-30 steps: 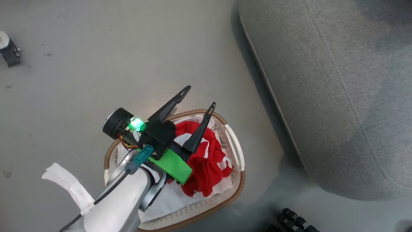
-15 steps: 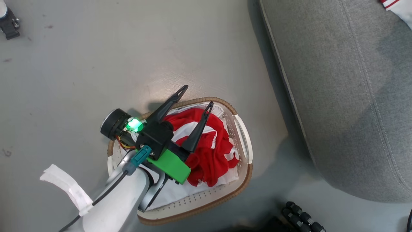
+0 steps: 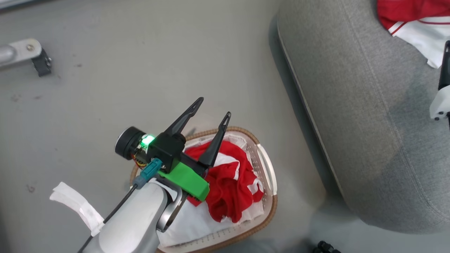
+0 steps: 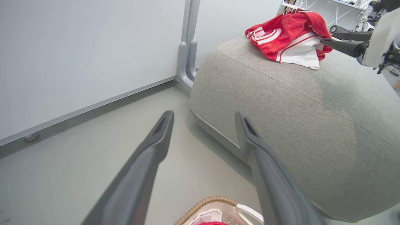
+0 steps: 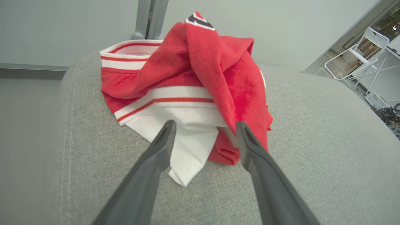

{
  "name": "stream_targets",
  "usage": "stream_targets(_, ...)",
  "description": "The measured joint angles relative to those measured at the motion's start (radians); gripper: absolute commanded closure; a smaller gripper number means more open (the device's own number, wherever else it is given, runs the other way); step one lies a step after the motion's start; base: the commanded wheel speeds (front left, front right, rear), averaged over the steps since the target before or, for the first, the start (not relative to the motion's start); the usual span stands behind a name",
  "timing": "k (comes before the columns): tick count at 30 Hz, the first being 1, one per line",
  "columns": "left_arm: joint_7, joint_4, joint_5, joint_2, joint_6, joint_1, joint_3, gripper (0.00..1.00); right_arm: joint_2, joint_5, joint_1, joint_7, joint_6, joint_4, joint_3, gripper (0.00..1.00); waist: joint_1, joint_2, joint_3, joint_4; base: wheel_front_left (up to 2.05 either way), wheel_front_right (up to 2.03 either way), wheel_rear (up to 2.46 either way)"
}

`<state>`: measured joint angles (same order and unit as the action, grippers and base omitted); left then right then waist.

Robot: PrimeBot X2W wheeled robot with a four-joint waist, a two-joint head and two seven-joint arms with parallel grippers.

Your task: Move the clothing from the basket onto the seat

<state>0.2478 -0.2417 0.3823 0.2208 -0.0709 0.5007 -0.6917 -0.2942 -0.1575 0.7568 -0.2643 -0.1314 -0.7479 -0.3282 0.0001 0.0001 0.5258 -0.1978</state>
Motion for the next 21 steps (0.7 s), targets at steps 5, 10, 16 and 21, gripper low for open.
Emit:
stream_targets(5,0.01,-0.054,0.035,-0.035,0.001,-0.037,0.045,0.0,-0.017,0.01,-0.022,0.0,0.0,0.01,0.044,0.0,-0.0001,0.0,-0.084,0.01,0.0,0.0,0.0)
stream_targets(10,0.015,-0.065,0.042,-0.08,0.002,-0.085,0.132,0.0,-0.034,0.04,-0.026,0.0,0.0,0.013,0.092,0.0,-0.0002,0.0,-0.17,0.031,0.0,0.0,0.0)
stream_targets(16,0.016,-0.065,0.022,-0.12,0.002,-0.182,0.257,0.0,-0.008,0.08,-0.058,0.0,0.0,0.025,0.156,0.0,-0.0002,0.0,-0.279,0.069,0.0,0.0,0.0)
stream_targets(21,0.016,-0.072,-0.021,-0.138,0.019,-0.245,0.363,0.0,0.054,0.106,-0.119,0.0,0.0,0.093,0.202,0.0,-0.0002,0.0,-0.356,0.104,0.0,0.0,0.0)
